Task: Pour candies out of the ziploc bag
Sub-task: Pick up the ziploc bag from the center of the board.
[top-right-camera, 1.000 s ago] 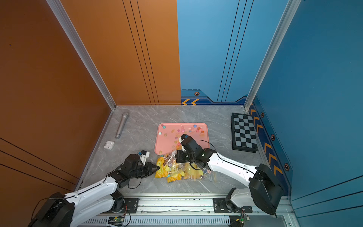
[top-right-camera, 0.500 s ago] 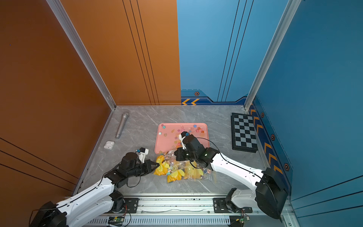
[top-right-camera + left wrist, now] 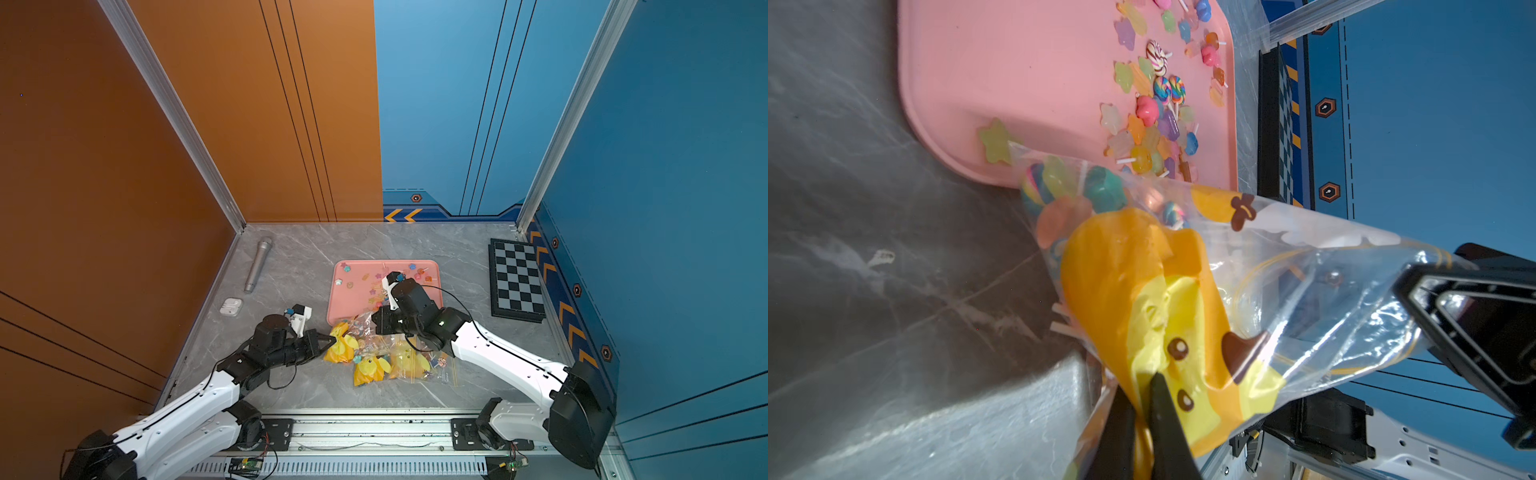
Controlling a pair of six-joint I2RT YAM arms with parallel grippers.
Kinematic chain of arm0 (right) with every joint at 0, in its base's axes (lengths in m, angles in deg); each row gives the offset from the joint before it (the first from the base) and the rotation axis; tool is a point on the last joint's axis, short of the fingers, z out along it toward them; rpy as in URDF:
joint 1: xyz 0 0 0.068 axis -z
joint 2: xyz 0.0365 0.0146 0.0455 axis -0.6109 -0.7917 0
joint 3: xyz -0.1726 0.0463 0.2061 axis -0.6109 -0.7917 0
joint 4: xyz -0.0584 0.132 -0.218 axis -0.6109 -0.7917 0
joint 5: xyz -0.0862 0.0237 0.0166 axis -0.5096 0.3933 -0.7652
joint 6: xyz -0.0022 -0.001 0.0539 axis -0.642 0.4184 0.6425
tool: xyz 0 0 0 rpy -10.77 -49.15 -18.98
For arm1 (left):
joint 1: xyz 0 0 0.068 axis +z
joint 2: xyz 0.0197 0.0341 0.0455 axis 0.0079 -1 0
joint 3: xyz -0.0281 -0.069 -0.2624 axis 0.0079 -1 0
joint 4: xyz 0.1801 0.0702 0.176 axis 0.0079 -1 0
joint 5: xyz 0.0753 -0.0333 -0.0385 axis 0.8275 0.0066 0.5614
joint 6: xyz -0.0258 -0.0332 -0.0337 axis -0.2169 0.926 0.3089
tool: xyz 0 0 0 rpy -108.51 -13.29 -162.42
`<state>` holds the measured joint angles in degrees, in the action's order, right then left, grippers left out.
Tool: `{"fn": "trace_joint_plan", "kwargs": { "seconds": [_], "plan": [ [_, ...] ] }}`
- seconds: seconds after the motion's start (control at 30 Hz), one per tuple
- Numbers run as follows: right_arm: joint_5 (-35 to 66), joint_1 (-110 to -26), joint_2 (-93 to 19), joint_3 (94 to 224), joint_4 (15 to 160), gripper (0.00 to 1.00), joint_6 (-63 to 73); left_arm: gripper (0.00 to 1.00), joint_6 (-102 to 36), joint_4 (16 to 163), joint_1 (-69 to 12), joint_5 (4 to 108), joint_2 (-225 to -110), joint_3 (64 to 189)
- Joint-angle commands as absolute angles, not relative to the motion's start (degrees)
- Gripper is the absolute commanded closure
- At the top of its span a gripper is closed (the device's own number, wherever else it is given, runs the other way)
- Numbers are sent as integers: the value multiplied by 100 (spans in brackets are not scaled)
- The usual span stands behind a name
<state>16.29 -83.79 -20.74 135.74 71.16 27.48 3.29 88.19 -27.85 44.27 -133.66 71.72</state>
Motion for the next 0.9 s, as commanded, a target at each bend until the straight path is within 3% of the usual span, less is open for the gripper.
{"fn": "trace_joint_plan", "kwargs": {
  "seconds": [0.0, 0.87],
  "plan": [
    [1673, -8294, -1867, 13832, 6986, 100, 2595, 100, 212, 8936, -2700, 4525, -13435, 7443],
    [1929, -7822, -2069, 14475, 6811, 100, 2248, 100, 68, 9343, -2481, 4421, -14292, 8376]
  ]
}}
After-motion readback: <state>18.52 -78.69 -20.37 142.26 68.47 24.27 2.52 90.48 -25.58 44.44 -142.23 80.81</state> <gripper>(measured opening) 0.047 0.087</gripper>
